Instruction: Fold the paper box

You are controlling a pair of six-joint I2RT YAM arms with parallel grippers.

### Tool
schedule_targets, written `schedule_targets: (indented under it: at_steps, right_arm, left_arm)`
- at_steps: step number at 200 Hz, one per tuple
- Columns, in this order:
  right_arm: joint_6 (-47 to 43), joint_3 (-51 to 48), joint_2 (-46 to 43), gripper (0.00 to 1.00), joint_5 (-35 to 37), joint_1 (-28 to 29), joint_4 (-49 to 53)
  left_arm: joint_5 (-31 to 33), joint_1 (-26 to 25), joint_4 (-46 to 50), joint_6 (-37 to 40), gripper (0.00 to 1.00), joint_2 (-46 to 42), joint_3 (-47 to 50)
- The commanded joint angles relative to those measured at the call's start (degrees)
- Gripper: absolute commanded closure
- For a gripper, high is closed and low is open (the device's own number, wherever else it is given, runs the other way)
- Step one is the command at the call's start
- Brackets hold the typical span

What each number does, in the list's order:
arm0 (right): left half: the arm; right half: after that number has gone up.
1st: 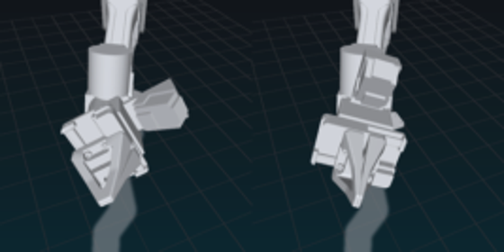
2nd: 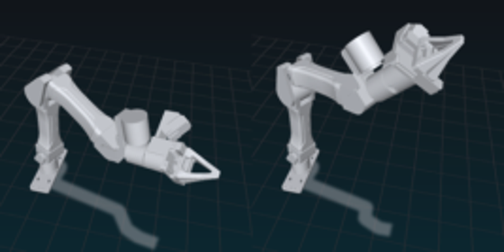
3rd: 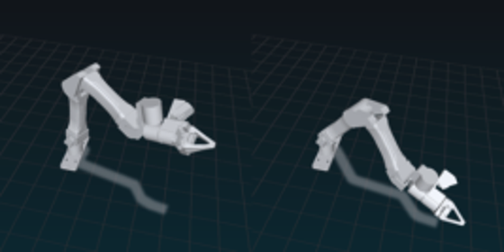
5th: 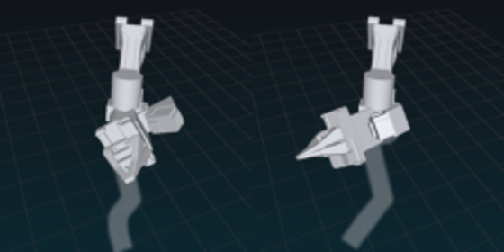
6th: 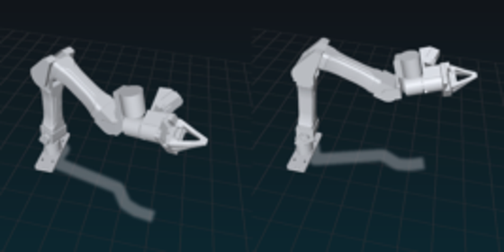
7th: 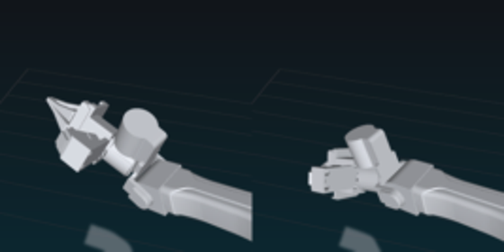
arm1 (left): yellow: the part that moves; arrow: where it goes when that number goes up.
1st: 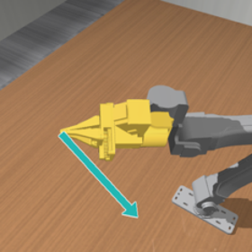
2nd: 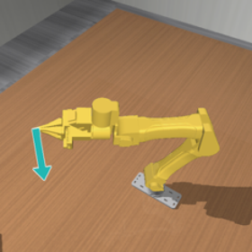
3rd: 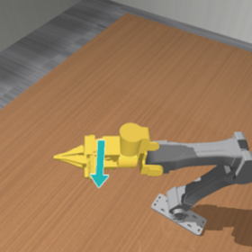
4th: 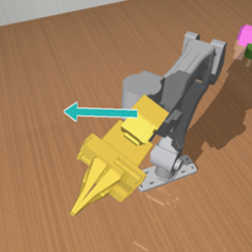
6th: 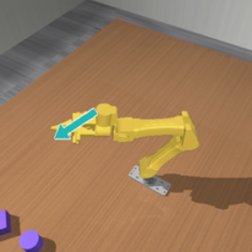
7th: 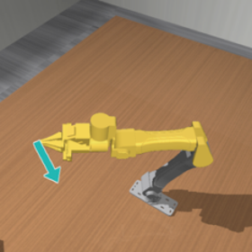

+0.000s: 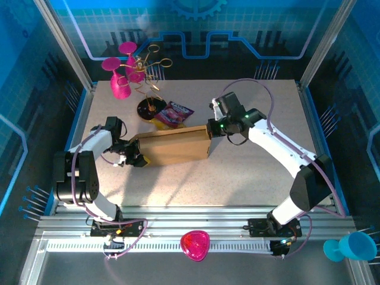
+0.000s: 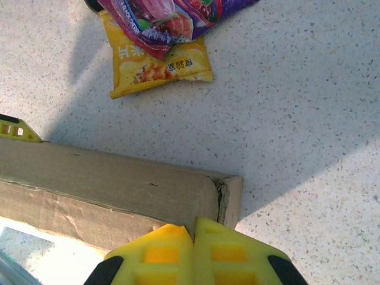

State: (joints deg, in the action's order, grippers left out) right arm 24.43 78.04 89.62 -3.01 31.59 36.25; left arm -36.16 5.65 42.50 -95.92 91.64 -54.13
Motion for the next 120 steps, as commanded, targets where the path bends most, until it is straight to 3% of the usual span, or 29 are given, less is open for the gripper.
schedule_targets:
  at_steps: [1, 19, 56, 72, 84, 85, 94, 120]
  right_arm:
    - [-0.9, -4.1, 0.2, 1.0, -0.8, 3.0, -0.8]
    - [-1.9, -5.2, -0.7, 1.0, 0.8, 3.0, -1.9]
    - [-3.8, -4.5, -0.2, 1.0, 3.2, 3.0, -0.7]
    - [-4.5, -4.2, 0.1, 1.0, 4.0, 3.0, -0.5]
    - [-5.0, -3.6, 0.8, 1.0, 3.9, 3.0, -0.2]
    - [-5.0, -3.5, 0.9, 1.0, 4.0, 3.1, -0.1]
    - [-5.2, -2.7, 1.7, 1.0, 4.0, 3.1, 0.4]
    - [-5.3, -0.1, 4.0, 1.0, 4.4, 3.3, 1.6]
  left_arm:
    - [7.6, -0.1, -0.3, -0.9, 0.92, 2.0, 1.8]
    - [7.6, 0.1, -1.0, 0.2, 0.83, 1.9, 1.6]
    - [8.2, 1.2, -2.2, 2.8, 0.48, -1.0, 1.4]
    - [8.5, 2.0, -1.1, 5.5, 0.32, -2.6, 0.8]
    - [9.0, 2.6, -0.1, 7.9, 0.15, -4.0, 0.4]
    - [9.0, 2.6, -0.1, 8.2, 0.1, -4.2, 0.4]
    - [9.2, 2.9, 0.0, 9.3, 0.02, -5.5, 0.8]
    - [7.8, 3.6, -1.5, 10.5, 0.01, -8.4, 3.6]
